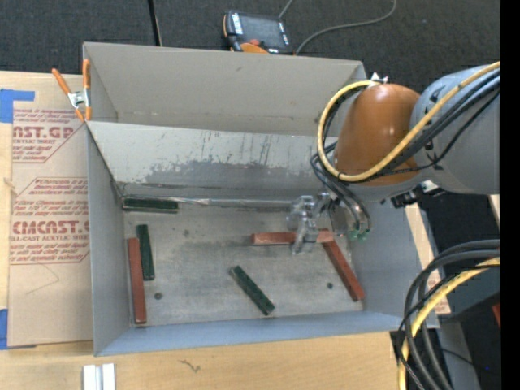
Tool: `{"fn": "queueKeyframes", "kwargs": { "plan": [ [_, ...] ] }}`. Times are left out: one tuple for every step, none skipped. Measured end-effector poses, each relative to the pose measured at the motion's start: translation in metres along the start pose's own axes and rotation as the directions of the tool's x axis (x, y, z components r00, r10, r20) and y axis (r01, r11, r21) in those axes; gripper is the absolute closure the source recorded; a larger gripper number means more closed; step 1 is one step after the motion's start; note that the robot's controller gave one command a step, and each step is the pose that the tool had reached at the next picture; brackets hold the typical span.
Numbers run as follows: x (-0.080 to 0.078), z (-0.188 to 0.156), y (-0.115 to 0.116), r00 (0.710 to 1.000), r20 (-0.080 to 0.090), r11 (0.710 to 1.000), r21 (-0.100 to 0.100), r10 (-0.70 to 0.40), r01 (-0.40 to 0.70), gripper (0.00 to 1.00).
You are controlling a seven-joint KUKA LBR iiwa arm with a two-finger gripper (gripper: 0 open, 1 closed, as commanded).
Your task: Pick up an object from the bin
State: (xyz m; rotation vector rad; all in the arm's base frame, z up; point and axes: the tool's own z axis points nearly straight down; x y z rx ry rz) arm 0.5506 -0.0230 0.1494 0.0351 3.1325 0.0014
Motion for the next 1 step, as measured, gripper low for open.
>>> {"fn": "queueKeyframes", "kwargs": {
  "plan": [
    [-0.0004, -0.0029, 0.0007, 1.0, -0.006, 1.0, 0.0, -0.001, 0.001, 1.0]
  ]
}}
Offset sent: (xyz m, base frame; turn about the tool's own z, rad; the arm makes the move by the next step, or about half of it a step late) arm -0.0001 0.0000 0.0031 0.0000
